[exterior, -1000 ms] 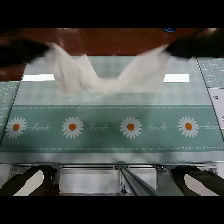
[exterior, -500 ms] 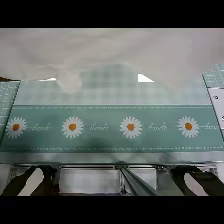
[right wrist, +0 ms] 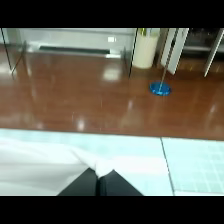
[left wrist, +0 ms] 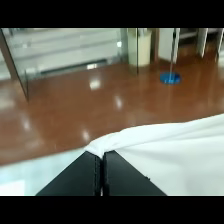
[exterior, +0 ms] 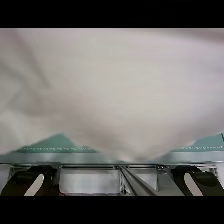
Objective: Fold the shirts.
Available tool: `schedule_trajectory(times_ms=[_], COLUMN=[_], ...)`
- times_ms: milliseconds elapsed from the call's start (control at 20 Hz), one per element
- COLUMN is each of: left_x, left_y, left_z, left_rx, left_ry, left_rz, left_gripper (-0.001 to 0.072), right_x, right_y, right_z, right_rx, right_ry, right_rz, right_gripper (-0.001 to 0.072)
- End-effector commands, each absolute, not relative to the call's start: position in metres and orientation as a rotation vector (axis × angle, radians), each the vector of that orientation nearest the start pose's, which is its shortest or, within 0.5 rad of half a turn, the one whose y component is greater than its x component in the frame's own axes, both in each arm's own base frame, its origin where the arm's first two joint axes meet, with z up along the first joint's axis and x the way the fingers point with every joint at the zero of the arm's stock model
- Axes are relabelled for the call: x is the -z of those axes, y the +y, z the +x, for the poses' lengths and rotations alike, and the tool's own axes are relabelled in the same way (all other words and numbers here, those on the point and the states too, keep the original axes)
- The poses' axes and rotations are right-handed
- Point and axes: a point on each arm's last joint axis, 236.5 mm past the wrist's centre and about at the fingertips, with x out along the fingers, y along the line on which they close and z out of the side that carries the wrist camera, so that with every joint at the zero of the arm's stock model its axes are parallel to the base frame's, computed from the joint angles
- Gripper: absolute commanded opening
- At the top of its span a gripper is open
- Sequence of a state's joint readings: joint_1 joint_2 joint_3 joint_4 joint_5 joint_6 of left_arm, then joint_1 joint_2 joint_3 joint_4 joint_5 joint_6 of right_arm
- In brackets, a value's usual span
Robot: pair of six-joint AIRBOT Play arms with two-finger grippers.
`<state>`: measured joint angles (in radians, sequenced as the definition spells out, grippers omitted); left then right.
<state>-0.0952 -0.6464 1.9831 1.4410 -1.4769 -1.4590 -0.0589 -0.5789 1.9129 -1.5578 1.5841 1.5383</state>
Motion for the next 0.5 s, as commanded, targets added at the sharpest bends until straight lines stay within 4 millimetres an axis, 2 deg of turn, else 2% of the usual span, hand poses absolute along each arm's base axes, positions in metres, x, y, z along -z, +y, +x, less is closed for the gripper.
schedule_trajectory(times_ms=[0, 100, 200, 300, 450], left_x=[-0.432, -0.392, -0.332, -0.266, -0.176], left_y=[-0.028, -0.036, -0.046, -0.058, -0.076], left_z=[0.164, 0.194, 0.232, 0.277, 0.346], left_rx=[0.201, 0.199, 0.195, 0.190, 0.178], left_ry=[0.315, 0.450, 0.638, 0.791, 0.905], left_rz=[0.088, 0.110, 0.128, 0.140, 0.134], left_gripper=[0.0016, 0.0016, 0.0016, 0.0016, 0.0016], right_x=[-0.413, -0.390, -0.357, -0.316, -0.237], right_y=[0.002, 0.020, 0.036, 0.044, 0.040], right_z=[0.153, 0.174, 0.205, 0.248, 0.323], right_rx=[0.010, -0.071, -0.151, -0.204, -0.202], right_ry=[0.361, 0.448, 0.563, 0.676, 0.848], right_rz=[0.006, 0.025, 0.047, 0.048, 0.086], right_gripper=[0.0020, 0.0020, 0.0020, 0.0020, 0.0020])
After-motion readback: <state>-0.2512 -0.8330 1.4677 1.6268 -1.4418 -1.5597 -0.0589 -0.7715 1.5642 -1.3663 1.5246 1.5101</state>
